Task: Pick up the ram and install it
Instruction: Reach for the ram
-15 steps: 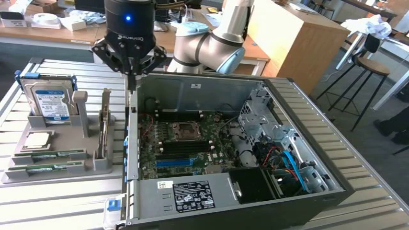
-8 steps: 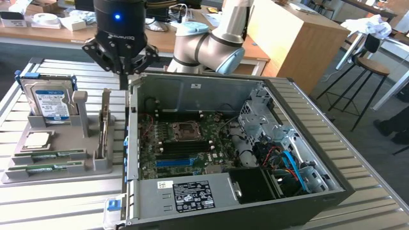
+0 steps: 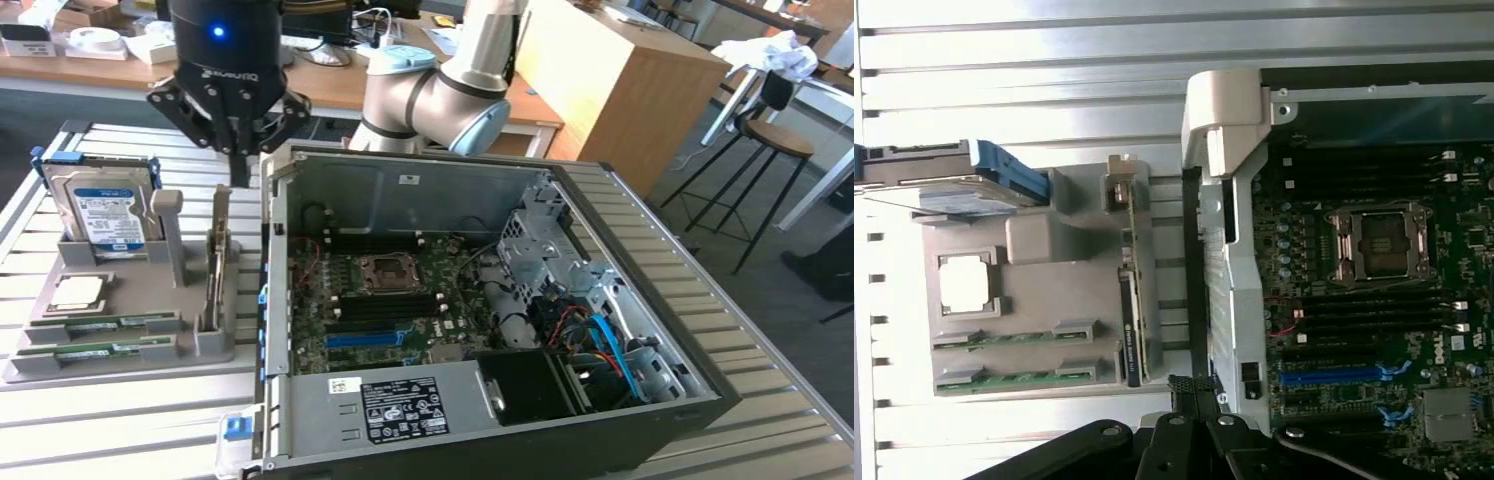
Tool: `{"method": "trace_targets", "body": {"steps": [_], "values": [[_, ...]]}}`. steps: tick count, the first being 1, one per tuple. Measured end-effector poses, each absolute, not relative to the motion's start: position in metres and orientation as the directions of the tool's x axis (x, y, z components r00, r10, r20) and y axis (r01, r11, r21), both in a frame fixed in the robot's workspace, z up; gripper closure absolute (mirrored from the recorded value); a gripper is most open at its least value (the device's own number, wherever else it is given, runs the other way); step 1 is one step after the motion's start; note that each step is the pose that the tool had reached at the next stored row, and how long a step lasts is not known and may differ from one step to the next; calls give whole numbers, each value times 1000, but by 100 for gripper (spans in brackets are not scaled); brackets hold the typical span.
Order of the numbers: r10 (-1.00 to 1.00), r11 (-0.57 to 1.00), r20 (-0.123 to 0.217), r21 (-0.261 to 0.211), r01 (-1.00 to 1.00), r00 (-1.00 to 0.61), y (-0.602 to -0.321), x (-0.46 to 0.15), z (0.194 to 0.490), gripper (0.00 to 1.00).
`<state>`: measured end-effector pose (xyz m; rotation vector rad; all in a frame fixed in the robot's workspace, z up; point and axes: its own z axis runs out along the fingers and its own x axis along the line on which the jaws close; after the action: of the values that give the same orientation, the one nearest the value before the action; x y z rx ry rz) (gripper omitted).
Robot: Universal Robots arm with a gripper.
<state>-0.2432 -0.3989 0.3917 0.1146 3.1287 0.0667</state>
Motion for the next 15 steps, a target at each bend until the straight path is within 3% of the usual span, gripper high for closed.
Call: {"method": "trace_targets", "body": {"steps": [15], "values": [[73,996,-7,43,73,-997,-399,-277,391,90]]}}
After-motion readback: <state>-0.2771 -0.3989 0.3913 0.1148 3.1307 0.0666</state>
